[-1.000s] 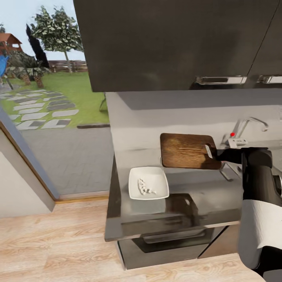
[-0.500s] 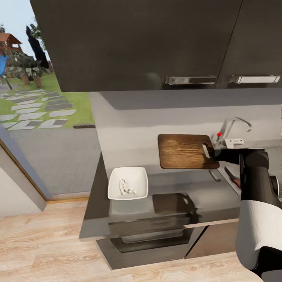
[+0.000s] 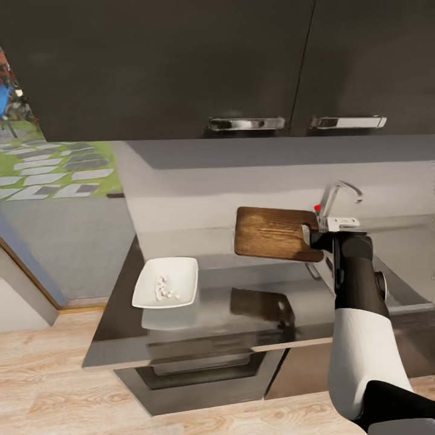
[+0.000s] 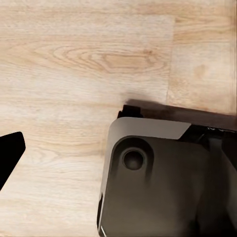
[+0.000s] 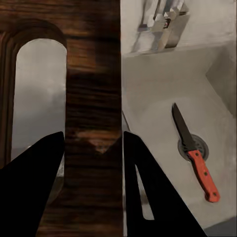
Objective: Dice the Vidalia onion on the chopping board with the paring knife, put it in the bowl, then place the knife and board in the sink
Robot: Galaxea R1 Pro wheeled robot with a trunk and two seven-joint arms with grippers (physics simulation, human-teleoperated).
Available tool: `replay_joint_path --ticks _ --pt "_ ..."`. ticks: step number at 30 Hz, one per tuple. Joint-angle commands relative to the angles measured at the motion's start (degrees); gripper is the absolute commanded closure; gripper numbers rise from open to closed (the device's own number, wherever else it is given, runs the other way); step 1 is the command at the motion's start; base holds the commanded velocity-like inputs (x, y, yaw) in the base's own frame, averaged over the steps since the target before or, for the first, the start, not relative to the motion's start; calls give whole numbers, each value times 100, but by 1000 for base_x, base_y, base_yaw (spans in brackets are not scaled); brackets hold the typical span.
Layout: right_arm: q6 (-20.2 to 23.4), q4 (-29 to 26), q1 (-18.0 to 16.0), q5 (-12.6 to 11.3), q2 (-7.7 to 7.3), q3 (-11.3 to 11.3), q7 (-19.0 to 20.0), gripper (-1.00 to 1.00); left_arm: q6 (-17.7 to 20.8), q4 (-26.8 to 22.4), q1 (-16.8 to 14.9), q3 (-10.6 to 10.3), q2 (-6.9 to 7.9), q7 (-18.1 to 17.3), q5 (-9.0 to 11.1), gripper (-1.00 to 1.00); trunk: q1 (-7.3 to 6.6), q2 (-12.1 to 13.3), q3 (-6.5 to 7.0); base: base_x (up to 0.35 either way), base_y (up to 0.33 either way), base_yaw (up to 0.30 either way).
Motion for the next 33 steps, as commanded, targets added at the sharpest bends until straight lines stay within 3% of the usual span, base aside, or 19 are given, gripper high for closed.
replay_joint_path --ticks 1,7,11,21,29,32,33 --pt "11 10 -7 28 32 -12 -119 100 -47 30 -12 37 4 26 -36 -100 4 -13 -12 0 -318 0" --pt "-7 270 -7 26 80 -13 -313 100 -43 30 -12 37 10 118 -34 -100 4 -13 -12 0 -318 0" --pt "-20 366 -7 26 217 -13 -527 100 -39 31 -12 37 13 270 -34 -100 4 -13 -12 0 -318 0" --pt "-32 569 -7 25 284 -18 -805 100 -44 30 -12 37 20 296 -22 -100 4 -13 -12 0 -318 0" --pt "-44 674 -7 14 470 -30 -1388 100 -45 30 -12 37 22 650 -16 -100 4 -13 -12 0 -318 0" --pt "-180 823 -7 -125 491 -280 -1625 100 -45 30 -12 41 22 675 -16 -100 4 -13 -12 0 -319 0" --pt "-288 919 -7 -226 524 -490 -1775 100 -45 28 -8 41 22 677 -16 -100 4 -13 -12 0 -319 0"
